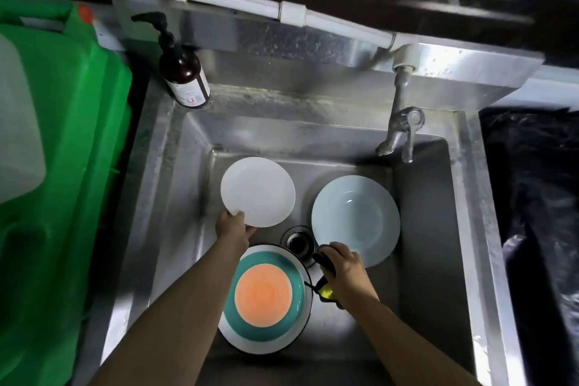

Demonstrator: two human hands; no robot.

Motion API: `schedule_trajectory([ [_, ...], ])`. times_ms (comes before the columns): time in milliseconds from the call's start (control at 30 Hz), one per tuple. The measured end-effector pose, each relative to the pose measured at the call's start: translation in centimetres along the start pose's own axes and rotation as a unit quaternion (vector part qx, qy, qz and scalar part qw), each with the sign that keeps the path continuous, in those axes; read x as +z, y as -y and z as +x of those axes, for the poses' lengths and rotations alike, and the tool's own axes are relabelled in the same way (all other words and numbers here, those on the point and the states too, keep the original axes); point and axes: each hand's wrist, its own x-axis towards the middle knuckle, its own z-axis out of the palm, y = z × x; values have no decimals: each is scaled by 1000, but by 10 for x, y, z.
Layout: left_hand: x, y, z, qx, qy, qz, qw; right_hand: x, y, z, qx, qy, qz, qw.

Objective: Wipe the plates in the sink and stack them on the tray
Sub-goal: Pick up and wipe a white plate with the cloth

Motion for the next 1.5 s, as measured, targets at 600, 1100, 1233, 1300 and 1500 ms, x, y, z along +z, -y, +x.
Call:
schedule_trajectory([
  [600, -60, -27, -269, 147, 252, 189, 937, -150, 164, -62, -113, 40, -72, 990],
  [1100, -73, -55, -348, 119, 282, 134, 942, -167, 195, -107, -231, -125, -74, 962],
  [1233, -86, -62, -350, 126, 303, 149, 933, -189, 179, -95, -159, -119, -115, 973],
  [1300, -91, -65, -352, 125, 310, 155, 930, -199, 173, -93, -91, -135, -80, 983],
  [1500, -80, -67, -358, 120, 301, 155, 933, -183, 193, -95, -171, -140, -31, 975],
])
